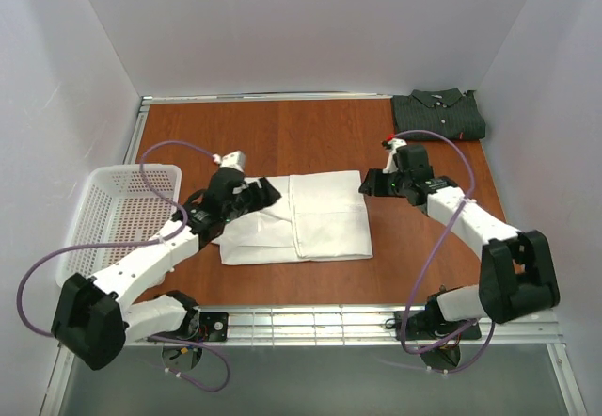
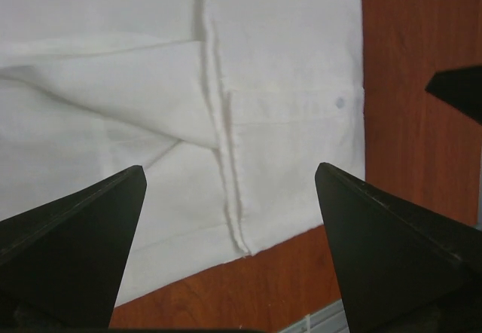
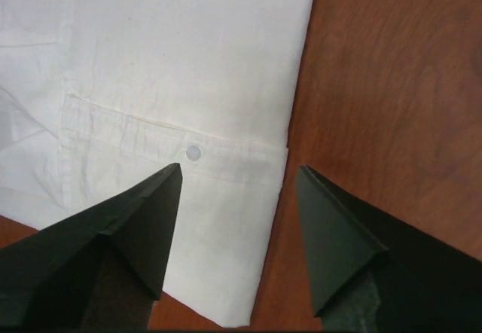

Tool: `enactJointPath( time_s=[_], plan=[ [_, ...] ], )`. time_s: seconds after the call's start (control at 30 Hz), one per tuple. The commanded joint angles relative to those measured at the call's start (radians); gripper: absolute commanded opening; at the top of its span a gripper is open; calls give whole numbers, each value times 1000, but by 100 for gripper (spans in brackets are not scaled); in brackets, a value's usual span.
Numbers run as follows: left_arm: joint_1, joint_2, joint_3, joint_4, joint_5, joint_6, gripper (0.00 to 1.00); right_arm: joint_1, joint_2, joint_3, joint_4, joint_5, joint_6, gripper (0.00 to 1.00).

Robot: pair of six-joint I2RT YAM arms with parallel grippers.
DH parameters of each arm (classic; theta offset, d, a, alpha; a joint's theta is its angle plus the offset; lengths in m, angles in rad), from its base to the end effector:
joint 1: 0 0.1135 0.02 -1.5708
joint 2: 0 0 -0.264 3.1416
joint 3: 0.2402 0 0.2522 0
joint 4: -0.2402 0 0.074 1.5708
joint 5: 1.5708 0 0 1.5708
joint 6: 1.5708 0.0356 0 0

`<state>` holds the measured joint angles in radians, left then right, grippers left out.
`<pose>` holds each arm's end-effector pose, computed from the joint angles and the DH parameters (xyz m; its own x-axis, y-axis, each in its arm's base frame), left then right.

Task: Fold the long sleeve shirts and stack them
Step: Fold the shirt

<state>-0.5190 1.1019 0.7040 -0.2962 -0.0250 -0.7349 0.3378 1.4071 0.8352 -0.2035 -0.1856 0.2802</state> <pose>0.2036 -0.1153 0.2393 -0.7334 -0.3530 -0.5810 -0.0169 0.8638 -0.5035 0.2745 0.1034 0.2155 -0.7591 0.0214 -0.6506 -0.2498 0.9133 0.3216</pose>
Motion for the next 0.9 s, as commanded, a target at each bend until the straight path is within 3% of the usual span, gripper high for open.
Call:
enactJointPath(
  time_s=[0.0,0.13,0.3,0.57,0.87],
  plan=[
    [-191,105,96,-27,-85,139,87,-78,-121,-18,-53,-14,25,61],
    [-433,300,231,-32,-205,201,85,-169,-218,-39,-147,-83,56,82],
    [-591,513,435,-35,-340,295,77,-238,-290,-21,-255,-49,73,95],
    [-762,846,678,-89,-483,414,66,-304,-418,-11,-310,8,97,99],
    [-825,1001,758,-96,-547,469,62,-315,-461,-53,-310,32,105,98]
  ],
)
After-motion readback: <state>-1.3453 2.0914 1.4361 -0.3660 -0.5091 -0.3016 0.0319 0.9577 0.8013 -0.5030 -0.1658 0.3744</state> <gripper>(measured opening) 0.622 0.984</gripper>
